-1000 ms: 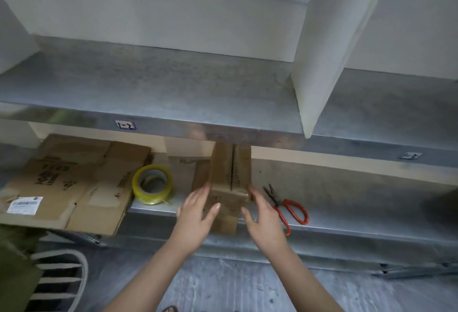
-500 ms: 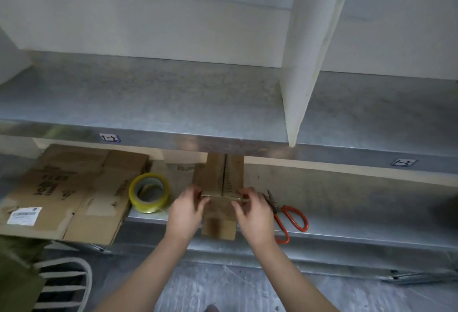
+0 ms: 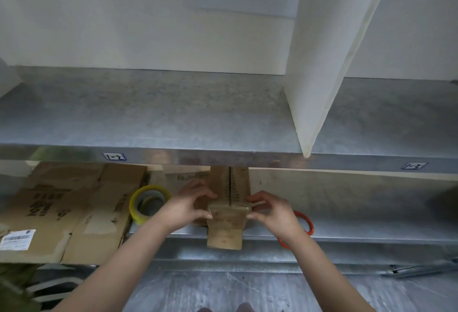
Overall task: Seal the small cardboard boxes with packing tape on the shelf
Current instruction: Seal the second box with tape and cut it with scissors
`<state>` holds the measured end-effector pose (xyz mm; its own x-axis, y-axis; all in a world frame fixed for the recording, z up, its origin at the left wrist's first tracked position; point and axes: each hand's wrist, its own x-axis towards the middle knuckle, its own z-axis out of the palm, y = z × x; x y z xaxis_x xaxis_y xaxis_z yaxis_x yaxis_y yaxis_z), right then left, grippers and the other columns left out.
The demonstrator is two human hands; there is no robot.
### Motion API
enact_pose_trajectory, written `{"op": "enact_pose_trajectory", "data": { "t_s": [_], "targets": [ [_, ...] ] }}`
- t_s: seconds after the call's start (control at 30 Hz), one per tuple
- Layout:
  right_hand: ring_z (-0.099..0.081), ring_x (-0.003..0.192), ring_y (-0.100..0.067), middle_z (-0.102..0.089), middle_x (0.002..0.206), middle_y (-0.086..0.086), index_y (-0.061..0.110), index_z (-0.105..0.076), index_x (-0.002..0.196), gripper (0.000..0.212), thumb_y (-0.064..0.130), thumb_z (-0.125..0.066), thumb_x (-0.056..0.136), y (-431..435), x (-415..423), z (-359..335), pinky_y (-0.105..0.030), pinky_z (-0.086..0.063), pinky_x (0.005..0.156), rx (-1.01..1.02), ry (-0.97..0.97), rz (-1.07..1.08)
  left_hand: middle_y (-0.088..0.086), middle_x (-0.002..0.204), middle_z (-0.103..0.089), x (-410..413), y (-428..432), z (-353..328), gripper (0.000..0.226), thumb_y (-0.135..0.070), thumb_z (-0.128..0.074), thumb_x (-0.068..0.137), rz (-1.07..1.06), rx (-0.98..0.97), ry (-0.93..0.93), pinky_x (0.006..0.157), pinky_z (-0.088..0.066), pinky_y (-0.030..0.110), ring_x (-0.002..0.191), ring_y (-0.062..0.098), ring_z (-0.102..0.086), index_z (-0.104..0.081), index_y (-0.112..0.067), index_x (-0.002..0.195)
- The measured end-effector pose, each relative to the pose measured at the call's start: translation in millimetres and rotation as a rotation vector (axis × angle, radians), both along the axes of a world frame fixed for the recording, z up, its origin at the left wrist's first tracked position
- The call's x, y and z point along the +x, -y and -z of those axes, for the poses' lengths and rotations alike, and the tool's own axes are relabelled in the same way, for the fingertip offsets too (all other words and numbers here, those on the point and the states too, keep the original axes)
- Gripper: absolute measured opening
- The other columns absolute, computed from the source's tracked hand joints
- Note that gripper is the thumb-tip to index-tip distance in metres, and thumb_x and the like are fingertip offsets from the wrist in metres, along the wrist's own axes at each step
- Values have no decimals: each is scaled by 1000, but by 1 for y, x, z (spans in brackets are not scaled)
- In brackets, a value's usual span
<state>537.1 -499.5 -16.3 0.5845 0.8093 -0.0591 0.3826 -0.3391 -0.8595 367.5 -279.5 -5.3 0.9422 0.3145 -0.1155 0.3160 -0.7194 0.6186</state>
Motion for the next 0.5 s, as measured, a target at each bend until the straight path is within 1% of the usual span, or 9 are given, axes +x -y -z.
{"op": "enact_pose_trajectory", "data": {
  "t_s": [0.07, 0.13, 0.17, 0.23, 0.3, 0.37, 0.43, 0.47, 0.5],
  "targets": [
    [-66, 86, 7, -69, 100, 20, 40, -65, 94, 35, 20, -85, 73, -1, -4, 7, -7, -49, 74, 16, -13, 59, -12, 124, -43, 0, 7, 7, 37, -35, -79, 76, -52, -8, 77, 97, -42, 24, 117, 7, -45, -63, -32, 109],
    [-65, 88, 6, -67, 98, 22, 34, -68, 97, 30, 20, -83, 75, -6, -15, 15, -5, -46, 77, 47, 24, 145, -6, 135, -45, 2, 19, 15, 31, -25, -80, 77, -157, 3, 185, 102, -41, 25, 125, 10, -45, -65, -23, 104],
    [-64, 91, 5, -67, 99, 21, 29, -69, 99, 27, 19, -81, 77, -10, -21, 19, -7, -46, 81, 66, 72, 193, -4, 138, -48, 3, 26, 18, 29, -21, -79, 77, -218, -1, 229, 103, -39, 24, 127, 11, -46, -66, -20, 103],
    [-63, 96, -2, -66, 100, 15, 21, -70, 103, 26, 15, -79, 79, -15, -31, 23, -13, -46, 87, 92, 141, 275, -3, 136, -53, 3, 36, 22, 27, -16, -79, 78, -328, -61, 292, 104, -39, 22, 125, 11, -50, -68, -19, 102],
    [-63, 99, -3, -65, 104, 14, 23, -67, 103, 29, 14, -79, 78, -16, -32, 22, -17, -48, 90, 109, 108, 287, -8, 132, -56, -2, 37, 23, 34, -20, -80, 77, -382, -193, 299, 103, -43, 26, 121, 9, -54, -66, -24, 108],
    [-62, 101, 2, -64, 109, 17, 31, -62, 100, 33, 21, -82, 76, -13, -30, 19, -13, -48, 89, 105, 23, 226, -15, 130, -55, -7, 34, 23, 50, -28, -80, 77, -374, -302, 265, 100, -44, 22, 118, 3, -54, -61, -30, 123],
    [-61, 101, 4, -64, 108, 19, 36, -59, 95, 30, 27, -81, 78, -14, -31, 16, -6, -45, 85, 89, -4, 210, -18, 124, -58, -8, 33, 21, 53, -30, -78, 80, -368, -330, 235, 95, -44, 13, 114, 1, -56, -55, -36, 128],
    [-61, 100, 3, -64, 106, 18, 35, -59, 94, 27, 26, -80, 79, -16, -31, 15, -5, -44, 84, 90, -12, 231, -18, 122, -60, -6, 34, 21, 52, -29, -76, 82, -374, -329, 225, 93, -44, 12, 112, 1, -58, -54, -37, 128],
    [-61, 100, 1, -65, 105, 16, 32, -60, 92, 25, 24, -80, 79, -19, -30, 14, -8, -45, 85, 88, -39, 258, -17, 120, -61, -3, 34, 20, 50, -28, -75, 83, -383, -331, 214, 93, -45, 13, 110, 1, -58, -54, -38, 127]
  ]
}}
